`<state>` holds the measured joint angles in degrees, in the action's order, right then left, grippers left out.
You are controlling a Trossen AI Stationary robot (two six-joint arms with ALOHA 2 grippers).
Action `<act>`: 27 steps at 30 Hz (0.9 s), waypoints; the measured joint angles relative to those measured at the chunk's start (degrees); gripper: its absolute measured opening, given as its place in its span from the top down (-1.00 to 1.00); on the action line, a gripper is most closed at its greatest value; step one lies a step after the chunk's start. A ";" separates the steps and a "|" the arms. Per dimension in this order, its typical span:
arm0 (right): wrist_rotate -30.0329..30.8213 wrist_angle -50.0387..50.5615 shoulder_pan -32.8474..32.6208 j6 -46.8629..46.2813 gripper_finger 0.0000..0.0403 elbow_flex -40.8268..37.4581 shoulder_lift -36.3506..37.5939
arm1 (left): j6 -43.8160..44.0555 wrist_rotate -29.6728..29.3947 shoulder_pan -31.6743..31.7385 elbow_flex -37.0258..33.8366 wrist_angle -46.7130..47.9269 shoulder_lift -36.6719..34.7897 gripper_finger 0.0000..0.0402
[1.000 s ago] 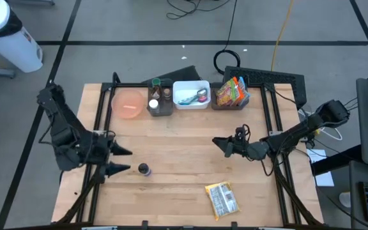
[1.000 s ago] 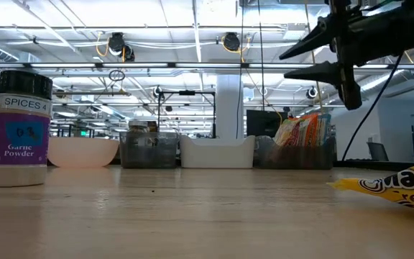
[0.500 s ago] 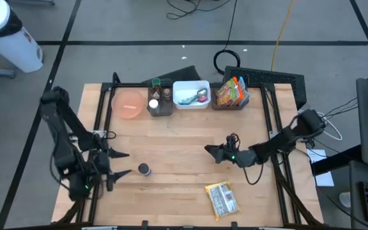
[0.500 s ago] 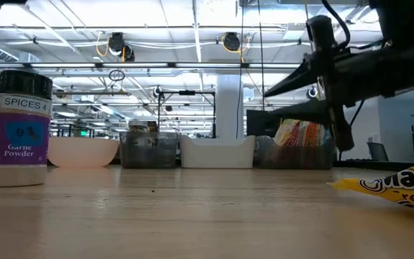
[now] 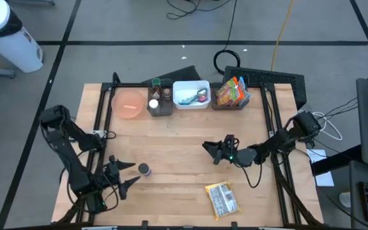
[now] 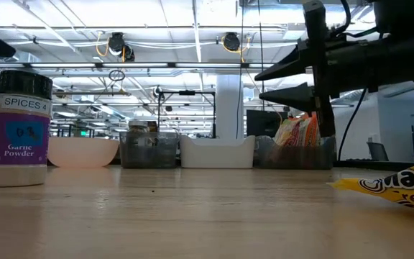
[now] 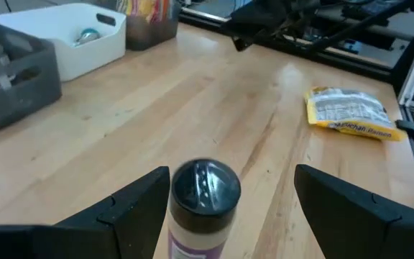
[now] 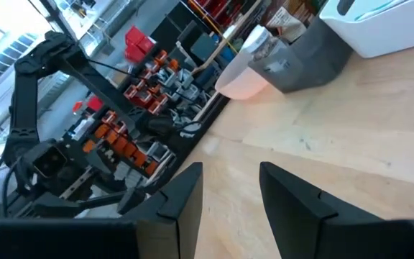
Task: Pick & Place Food Item
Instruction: Put the black seasoning bottle into the left black bin
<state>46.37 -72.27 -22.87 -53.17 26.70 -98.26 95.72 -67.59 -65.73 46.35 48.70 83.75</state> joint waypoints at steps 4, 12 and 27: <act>-0.07 0.40 0.00 0.09 0.35 0.00 0.00 | 0.79 0.26 0.06 0.00 -2.68 4.03 -0.53; -0.11 0.49 -0.04 -0.01 0.35 0.00 0.00 | 6.98 1.62 1.43 0.02 -4.49 11.32 -0.53; -0.14 1.01 -0.09 0.09 0.35 0.00 0.00 | 9.70 3.33 7.48 0.02 -8.65 19.35 -0.53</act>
<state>46.23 -71.26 -22.96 -53.08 26.70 -98.26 105.42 -64.27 -58.25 46.37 40.05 103.10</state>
